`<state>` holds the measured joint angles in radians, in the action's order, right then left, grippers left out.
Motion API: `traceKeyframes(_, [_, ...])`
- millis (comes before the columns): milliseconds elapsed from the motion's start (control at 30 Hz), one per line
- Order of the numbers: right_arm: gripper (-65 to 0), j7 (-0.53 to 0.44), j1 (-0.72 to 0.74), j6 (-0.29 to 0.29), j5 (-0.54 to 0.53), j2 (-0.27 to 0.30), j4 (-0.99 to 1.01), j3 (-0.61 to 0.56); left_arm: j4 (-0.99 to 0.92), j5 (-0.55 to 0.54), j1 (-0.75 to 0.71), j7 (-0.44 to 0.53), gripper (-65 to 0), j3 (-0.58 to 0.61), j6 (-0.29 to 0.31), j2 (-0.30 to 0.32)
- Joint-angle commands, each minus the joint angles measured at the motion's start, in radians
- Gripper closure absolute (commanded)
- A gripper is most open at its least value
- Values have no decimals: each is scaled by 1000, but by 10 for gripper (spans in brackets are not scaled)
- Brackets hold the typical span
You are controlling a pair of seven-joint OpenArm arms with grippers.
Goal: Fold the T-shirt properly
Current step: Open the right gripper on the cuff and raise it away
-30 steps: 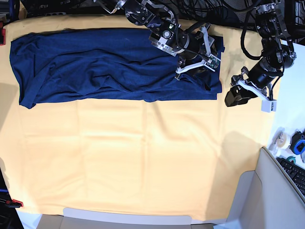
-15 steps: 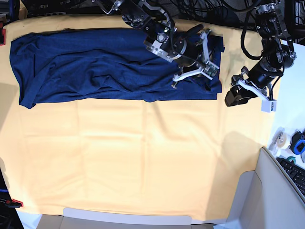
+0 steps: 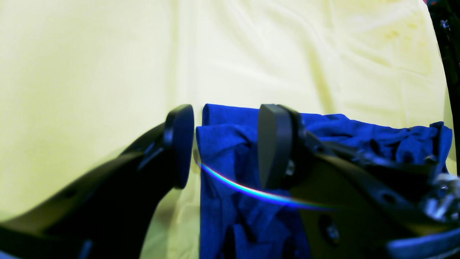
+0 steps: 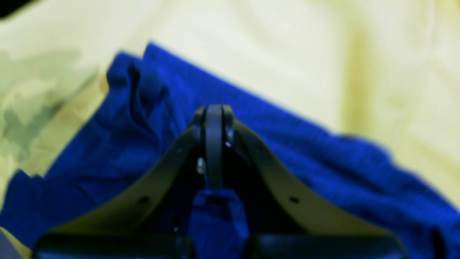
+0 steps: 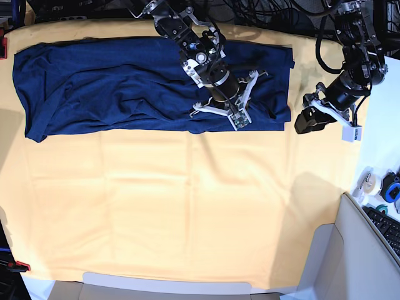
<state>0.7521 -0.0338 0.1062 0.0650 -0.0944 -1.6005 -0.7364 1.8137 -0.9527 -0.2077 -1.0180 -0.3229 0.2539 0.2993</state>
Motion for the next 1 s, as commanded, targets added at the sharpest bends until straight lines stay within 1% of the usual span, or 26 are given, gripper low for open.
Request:
traceKeyframes(0, [0,-24,15,5,5,-14,-7,-4,18,-16,9,20,-284,-6,3,15])
traceKeyframes(100, [0,-24,15,3,5,-15,19,-8,18,-16,11,20,-284,-6,3,15])
traceKeyframes(167, [0,-22,13,2,5,-31,38,-12,18,-16,11,20,-284,-6,3,15])
traceKeyframes(233, [0,-22,15,-7,5,-32,55,-38,18,-16,11,20,-284,-6,3,15])
traceKeyframes(300, [0,-22,27,-50,3,-32,61,-61,18,-16,11,20,-284,-6,3,15])
traceKeyframes(500, [0,-22,30,-211,3,-34,61,-111,18,-16,11,20,-284,-6,3,15])
traceKeyframes(667, [0,-30,53,-319,-1,-34,59,-142,18,-16,9,20,-284,-6,3,15])
traceKeyframes(733, [0,-30,65,-359,-44,-35,58,-144,18,-16,9,20,-284,-6,3,15])
traceKeyframes(800, [0,-30,91,-386,-107,-35,59,-144,18,-16,9,20,-284,-6,3,15])
traceKeyframes(967, [0,-30,128,-395,-232,-51,58,-102,18,-16,9,21,-284,-6,3,15])
